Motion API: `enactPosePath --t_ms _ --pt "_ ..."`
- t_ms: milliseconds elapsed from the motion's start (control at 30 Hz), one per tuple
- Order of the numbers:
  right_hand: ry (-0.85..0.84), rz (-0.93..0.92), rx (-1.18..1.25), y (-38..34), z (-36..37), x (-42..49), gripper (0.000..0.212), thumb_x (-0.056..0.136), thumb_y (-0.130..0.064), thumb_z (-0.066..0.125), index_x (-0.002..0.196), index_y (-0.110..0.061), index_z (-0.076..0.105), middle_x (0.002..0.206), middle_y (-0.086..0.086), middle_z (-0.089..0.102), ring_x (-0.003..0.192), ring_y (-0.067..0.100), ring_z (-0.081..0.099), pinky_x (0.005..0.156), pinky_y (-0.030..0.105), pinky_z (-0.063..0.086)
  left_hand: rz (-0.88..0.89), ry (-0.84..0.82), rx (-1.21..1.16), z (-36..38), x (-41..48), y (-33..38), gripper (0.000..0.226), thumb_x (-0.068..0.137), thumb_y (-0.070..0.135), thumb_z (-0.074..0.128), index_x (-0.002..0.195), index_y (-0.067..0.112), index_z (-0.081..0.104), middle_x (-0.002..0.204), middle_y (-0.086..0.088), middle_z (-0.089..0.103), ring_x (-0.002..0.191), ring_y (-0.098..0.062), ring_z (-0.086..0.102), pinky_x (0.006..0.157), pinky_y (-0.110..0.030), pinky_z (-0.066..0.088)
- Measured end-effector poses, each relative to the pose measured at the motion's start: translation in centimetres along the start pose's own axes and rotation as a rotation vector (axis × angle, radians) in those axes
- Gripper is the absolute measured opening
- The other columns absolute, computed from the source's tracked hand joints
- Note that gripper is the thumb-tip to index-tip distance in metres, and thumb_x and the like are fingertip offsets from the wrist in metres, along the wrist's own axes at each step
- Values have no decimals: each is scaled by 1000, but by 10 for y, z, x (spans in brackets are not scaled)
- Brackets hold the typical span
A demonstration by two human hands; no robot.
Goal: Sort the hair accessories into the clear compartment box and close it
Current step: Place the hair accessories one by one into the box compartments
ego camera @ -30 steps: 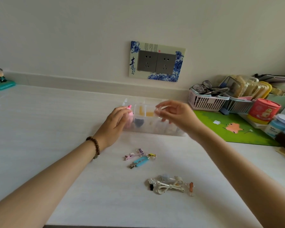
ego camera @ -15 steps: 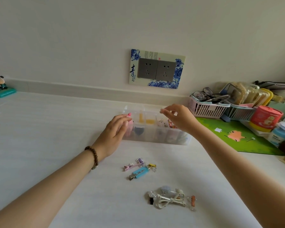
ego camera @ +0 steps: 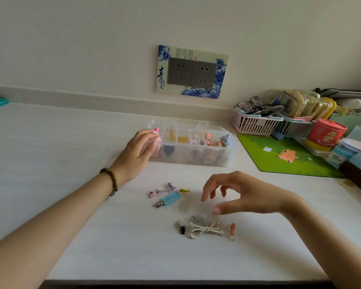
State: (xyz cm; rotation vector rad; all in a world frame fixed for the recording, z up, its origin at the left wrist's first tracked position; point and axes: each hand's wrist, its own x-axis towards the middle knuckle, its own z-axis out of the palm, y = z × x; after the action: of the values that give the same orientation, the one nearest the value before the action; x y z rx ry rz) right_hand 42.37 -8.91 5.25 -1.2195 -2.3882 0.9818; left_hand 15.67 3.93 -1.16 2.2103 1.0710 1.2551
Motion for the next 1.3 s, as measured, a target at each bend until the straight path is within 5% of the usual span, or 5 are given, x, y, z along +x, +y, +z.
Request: enactPosePath --t_ms 333,700,967,1233,1300 --pt "115 78 -146 6 21 -3 19 71 -38 77 85 -31 67 78 -14 59 74 2 49 68 14 38 11 27 4 2 -3 2 30 96 24 39 120 13 53 134 5 43 119 15 34 105 -28 32" --pt "333 136 114 18 21 23 19 73 -19 78 81 -11 63 73 -1 66 67 9 58 68 28 51 -20 20 -2 2 -4 4 33 95 32 37 120 17 52 135 10 40 122 8 35 108 -33 33" --pt "438 108 333 22 18 40 16 72 -5 76 79 -9 63 71 4 66 64 11 61 65 19 51 -13 25 -5 2 -3 5 34 94 32 37 119 16 53 133 11 41 122 6 37 107 -33 33" --pt "346 243 99 19 15 55 31 74 -37 72 102 -26 67 92 -8 62 69 5 57 69 24 52 -20 29 -8 1 -2 5 39 90 37 36 118 15 53 132 9 42 120 3 38 106 -33 34" --pt "281 270 -36 15 12 61 33 77 -38 70 106 -24 68 88 -12 62 65 4 54 59 12 46 -24 28 -5 1 -2 5 40 90 37 36 119 15 53 133 8 42 121 2 38 106 -32 34"
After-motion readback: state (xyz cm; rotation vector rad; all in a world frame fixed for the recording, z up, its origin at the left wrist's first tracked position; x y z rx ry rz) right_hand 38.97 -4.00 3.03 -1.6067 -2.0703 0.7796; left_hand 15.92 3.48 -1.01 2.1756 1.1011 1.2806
